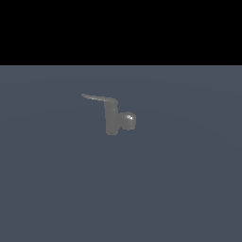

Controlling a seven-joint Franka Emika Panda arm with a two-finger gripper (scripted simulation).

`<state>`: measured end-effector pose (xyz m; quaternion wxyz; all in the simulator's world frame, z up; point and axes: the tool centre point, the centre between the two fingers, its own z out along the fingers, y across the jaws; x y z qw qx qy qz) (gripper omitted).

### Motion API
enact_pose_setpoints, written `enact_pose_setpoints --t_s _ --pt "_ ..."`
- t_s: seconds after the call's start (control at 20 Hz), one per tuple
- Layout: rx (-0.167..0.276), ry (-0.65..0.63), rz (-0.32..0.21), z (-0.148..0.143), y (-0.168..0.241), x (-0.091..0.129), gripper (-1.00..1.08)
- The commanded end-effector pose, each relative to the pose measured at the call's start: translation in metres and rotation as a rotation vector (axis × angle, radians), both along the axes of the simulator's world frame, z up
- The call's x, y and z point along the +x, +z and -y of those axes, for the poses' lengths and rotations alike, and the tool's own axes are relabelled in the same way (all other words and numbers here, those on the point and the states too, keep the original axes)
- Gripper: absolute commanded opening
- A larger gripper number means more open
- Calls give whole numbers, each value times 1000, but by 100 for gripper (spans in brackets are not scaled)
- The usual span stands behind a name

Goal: Turn on the faucet by rotating a designated handle.

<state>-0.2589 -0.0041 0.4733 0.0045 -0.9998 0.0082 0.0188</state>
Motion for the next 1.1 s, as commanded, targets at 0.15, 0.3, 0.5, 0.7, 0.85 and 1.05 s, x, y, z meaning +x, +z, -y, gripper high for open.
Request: enact_pose_setpoints --t_s 0.15,0.3,0.5,0.7,0.85,1.05 --pt "-7 4 2 2 1 0 -100" --pt "-25 14 6 6 5 1 -100" --pt "-37 21 8 9 7 2 -100" --pt "-34 15 8 8 6 3 -100" --pt "-31 1 8 7 6 8 -100" --pt "-25 -31 9 5 5 20 -100"
